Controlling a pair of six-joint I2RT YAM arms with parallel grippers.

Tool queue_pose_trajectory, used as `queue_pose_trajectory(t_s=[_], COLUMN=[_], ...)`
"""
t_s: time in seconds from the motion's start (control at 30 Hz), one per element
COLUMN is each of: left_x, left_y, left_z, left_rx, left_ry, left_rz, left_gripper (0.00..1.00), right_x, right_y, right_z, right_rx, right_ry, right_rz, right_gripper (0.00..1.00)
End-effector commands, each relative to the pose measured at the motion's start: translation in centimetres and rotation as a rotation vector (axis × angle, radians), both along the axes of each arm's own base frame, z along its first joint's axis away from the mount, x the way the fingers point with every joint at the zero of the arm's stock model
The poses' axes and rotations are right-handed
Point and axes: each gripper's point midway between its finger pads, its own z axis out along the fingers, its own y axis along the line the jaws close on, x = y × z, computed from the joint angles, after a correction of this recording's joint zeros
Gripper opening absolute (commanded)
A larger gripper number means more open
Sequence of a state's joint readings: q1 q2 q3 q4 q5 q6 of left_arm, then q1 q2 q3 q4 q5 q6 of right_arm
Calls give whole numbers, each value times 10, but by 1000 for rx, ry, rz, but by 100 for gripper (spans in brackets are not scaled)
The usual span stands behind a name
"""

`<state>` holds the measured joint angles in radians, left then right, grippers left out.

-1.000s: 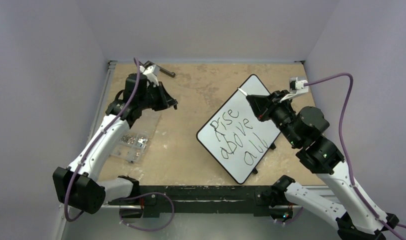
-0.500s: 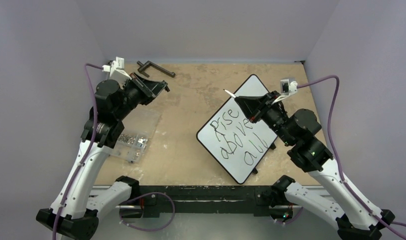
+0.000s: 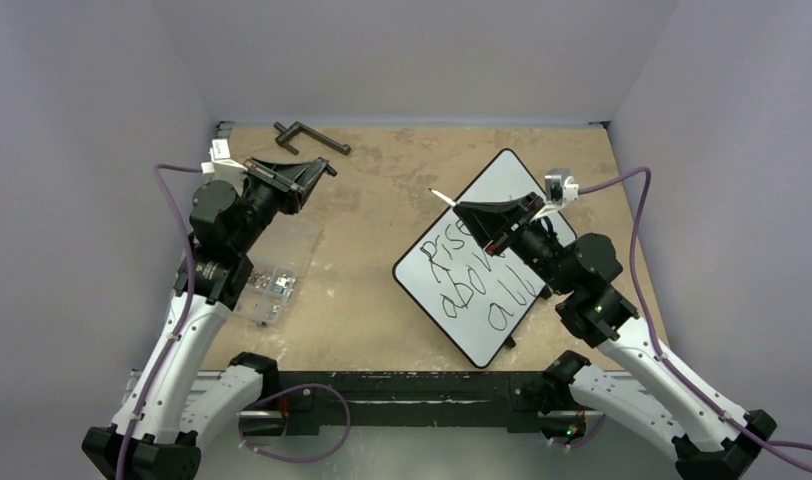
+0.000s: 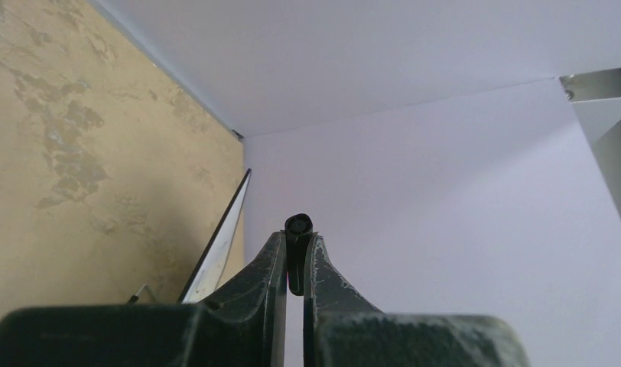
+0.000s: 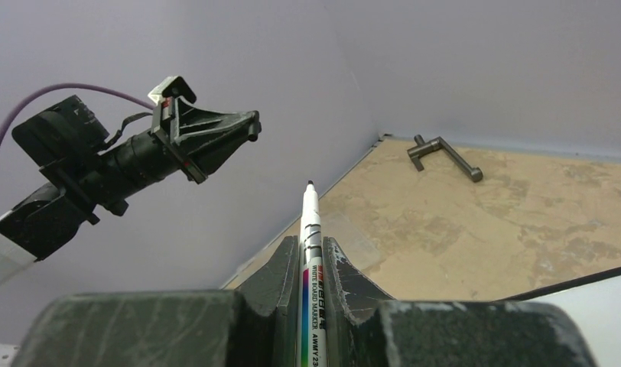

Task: Write a sentence on the whiteboard
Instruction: Insert the whiteboard marker without the cap into the pen cap.

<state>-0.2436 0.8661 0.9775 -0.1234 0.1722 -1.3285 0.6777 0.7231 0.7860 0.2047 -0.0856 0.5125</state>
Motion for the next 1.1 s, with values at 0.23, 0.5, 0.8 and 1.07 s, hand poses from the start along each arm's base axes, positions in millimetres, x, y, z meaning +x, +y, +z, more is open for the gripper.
queue_pose_trajectory(t_s=[0.23,0.5,0.8,1.07], left_x=[10,7,-4,-9], left_y=[6,7,20,26], left_z=[8,2,-9,-15], left_rx=[-345,-361,-332,-337], left_ry=[21,75,142,169], left_rz=[24,35,107,138], left_gripper=[0,0,0,0], right_x=[-5,6,13,17], right_y=[8,52,100,124], right_z=[28,32,38,37], right_rx=[94,12,-24,-29], right_ry=[-199,-224,-247,-239], right_rz=[38,56,97,117], right_gripper=[0,0,0,0])
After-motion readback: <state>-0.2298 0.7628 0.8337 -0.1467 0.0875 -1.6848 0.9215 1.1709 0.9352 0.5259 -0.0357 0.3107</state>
